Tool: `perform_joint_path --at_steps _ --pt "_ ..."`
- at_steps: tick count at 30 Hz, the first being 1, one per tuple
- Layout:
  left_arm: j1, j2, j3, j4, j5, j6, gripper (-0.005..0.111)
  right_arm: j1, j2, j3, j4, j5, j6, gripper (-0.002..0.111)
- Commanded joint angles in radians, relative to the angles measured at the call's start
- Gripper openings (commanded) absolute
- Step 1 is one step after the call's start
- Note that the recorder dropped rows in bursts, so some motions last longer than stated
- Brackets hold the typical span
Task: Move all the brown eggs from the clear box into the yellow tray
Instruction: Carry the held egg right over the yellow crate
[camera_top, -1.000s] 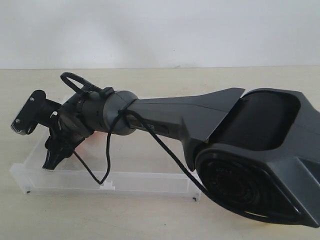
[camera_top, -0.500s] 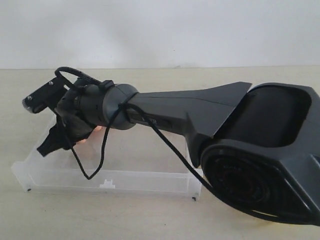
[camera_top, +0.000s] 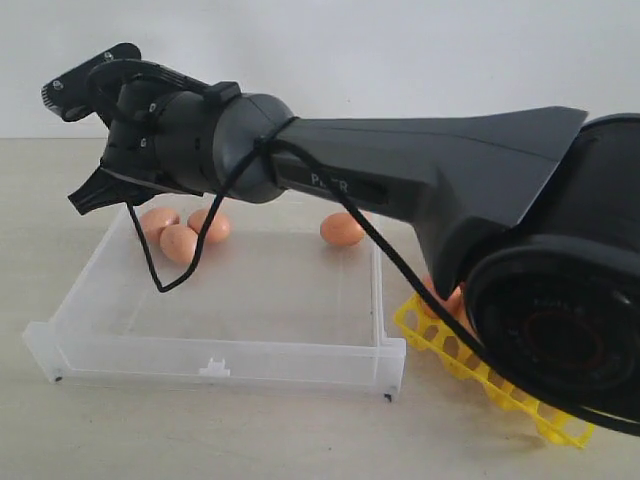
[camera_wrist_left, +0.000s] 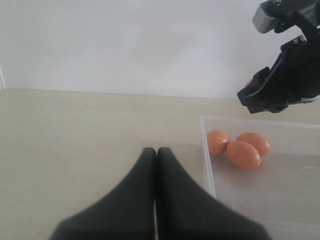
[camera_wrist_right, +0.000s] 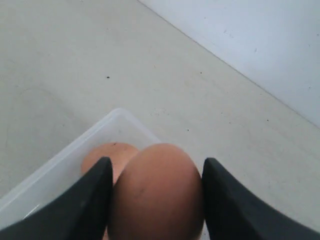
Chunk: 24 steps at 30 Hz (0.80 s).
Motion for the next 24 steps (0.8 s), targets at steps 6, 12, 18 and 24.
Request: perform_joint_path --at_steps 6,12,18,24 --pt "0.001 0.003 0.003 0.002 -0.006 0.002 -0.004 0.038 -0.103 0.1 -0.267 -0.007 0.241 0.001" --pt "0.001 0.003 0.003 0.002 -0.006 0.002 -0.004 0.005 -0.292 0.429 -0.509 0.005 0.579 0.001" --pt "0.001 0.003 0.003 0.002 -0.006 0.002 -0.004 -0.057 -0.552 0.845 -0.92 0.041 1.093 0.001" --pt "0.001 0.003 0.003 0.002 -0.006 0.002 -0.004 -0.168 -0.79 1.117 -0.939 0.058 1.195 0.001"
